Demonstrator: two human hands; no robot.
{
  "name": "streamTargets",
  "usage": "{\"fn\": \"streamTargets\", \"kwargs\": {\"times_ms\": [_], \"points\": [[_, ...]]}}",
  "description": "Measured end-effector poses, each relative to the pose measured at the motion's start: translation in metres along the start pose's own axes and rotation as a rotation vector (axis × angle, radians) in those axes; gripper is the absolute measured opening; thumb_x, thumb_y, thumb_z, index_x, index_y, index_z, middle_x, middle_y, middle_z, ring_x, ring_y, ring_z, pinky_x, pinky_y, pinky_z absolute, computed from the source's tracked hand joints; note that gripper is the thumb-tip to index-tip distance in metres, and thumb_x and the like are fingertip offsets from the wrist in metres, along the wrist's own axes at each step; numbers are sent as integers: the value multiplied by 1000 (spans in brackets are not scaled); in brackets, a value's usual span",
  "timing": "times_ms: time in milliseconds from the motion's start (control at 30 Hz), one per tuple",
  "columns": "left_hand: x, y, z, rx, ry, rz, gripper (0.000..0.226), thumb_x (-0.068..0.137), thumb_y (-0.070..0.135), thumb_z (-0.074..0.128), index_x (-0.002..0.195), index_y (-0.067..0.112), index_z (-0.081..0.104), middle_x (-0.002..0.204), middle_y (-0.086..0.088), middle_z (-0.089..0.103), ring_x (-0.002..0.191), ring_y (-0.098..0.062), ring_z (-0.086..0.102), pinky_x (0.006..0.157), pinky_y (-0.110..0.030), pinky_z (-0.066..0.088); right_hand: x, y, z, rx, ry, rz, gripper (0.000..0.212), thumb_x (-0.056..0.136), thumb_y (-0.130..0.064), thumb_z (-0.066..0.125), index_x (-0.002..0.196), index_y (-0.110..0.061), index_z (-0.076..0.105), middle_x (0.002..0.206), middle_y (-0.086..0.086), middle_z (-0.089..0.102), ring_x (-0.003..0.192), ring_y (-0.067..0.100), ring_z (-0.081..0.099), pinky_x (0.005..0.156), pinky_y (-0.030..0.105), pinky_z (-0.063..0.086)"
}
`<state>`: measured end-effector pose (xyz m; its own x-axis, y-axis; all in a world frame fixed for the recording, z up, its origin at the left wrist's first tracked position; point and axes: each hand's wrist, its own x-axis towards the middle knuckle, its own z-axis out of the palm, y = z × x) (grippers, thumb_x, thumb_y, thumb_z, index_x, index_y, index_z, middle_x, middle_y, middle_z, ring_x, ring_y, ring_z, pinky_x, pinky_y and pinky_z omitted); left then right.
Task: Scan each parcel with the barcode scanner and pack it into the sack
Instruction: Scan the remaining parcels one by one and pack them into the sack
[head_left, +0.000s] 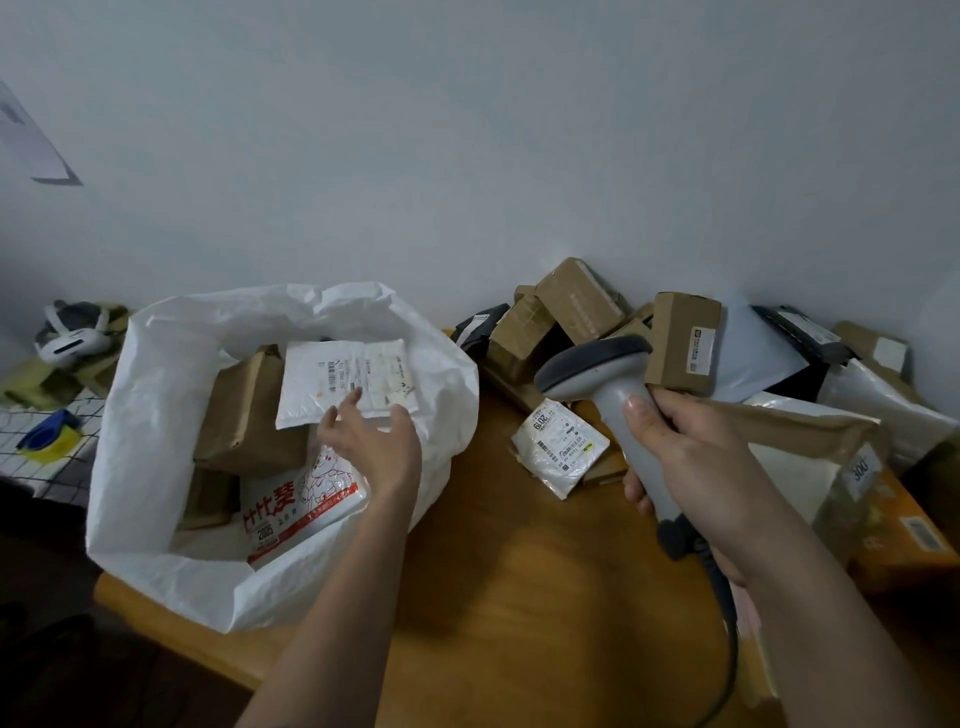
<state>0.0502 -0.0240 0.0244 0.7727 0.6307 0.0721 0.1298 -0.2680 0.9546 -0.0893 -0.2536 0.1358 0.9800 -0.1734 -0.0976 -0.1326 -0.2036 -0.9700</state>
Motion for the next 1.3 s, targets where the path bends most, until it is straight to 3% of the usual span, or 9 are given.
{"fn": "streamTargets", "kwargs": {"times_ms": [100, 200, 300, 433, 567, 667, 800, 1133, 1300], "points": [[4, -4, 9, 285, -182, 130, 47, 98, 29, 52, 142, 17, 46, 159, -6, 24, 146, -27, 19, 117, -51, 24, 8, 6, -2, 5, 18, 29, 20, 102, -36, 44, 97, -27, 61, 55, 0, 60, 51, 12, 59, 53, 29, 49], [29, -9, 15, 419, -374, -24, 63, 100, 47, 41, 151, 12, 32, 158, -13, 29, 146, -34, 22, 117, -54, 23, 16, 11, -6, -8, 40, 73, 23, 102, -37, 43, 95, -24, 61, 58, 6, 60, 54, 17, 59, 55, 32, 48], [46, -5, 26, 492, -302, -154, 69, 101, 49, 37, 152, 4, 26, 157, -22, 25, 145, -40, 20, 117, -53, 20, 28, 16, -12, -3, 71, 115, 24, 102, -36, 43, 96, -22, 61, 58, 8, 60, 52, 16, 58, 54, 31, 47], [25, 9, 62, 550, -104, 255, 54, 93, 30, 56, 138, 4, 42, 148, -23, 29, 135, -41, 26, 108, -53, 25, 48, 27, -21, 25, 139, 180, 25, 101, -38, 44, 97, -23, 62, 56, 2, 59, 46, 8, 57, 49, 25, 45], [-8, -5, 117, 457, -411, 511, 45, 89, 20, 64, 130, 7, 52, 133, -16, 44, 122, -30, 42, 101, -38, 38, 75, 39, -28, 42, 196, 233, 27, 102, -37, 43, 95, -19, 62, 56, 2, 58, 45, 5, 56, 45, 21, 44], [-20, -39, 157, 515, -676, 334, 50, 92, 20, 63, 138, 12, 45, 140, -8, 43, 127, -21, 43, 100, -27, 37, 93, 54, -36, 50, 220, 256, 27, 102, -35, 43, 92, -18, 61, 49, -4, 58, 43, 4, 55, 42, 16, 42], [-20, -87, 195, 606, -880, 191, 58, 90, 16, 65, 141, 9, 37, 140, -11, 45, 126, -26, 48, 103, -37, 45, 113, 75, -44, 57, 245, 308, 28, 101, -39, 43, 89, -22, 62, 55, -4, 60, 47, 4, 57, 45, 18, 42], [11, -136, 251, 626, -846, -204, 87, 73, 12, 84, 139, 3, 29, 130, -17, 56, 117, -34, 59, 83, -31, 48, 152, 112, -49, 105, 282, 422, 26, 100, -38, 45, 92, -21, 64, 54, -7, 58, 48, 6, 57, 43, 13, 42], [9, -139, 238, 633, -836, -191, 48, 86, 21, 74, 125, 2, 54, 121, -14, 65, 107, -29, 63, 72, -29, 47, 153, 110, -47, 108, 290, 417, 25, 101, -37, 46, 92, -21, 63, 54, -5, 57, 45, 5, 56, 40, 15, 42]]}}
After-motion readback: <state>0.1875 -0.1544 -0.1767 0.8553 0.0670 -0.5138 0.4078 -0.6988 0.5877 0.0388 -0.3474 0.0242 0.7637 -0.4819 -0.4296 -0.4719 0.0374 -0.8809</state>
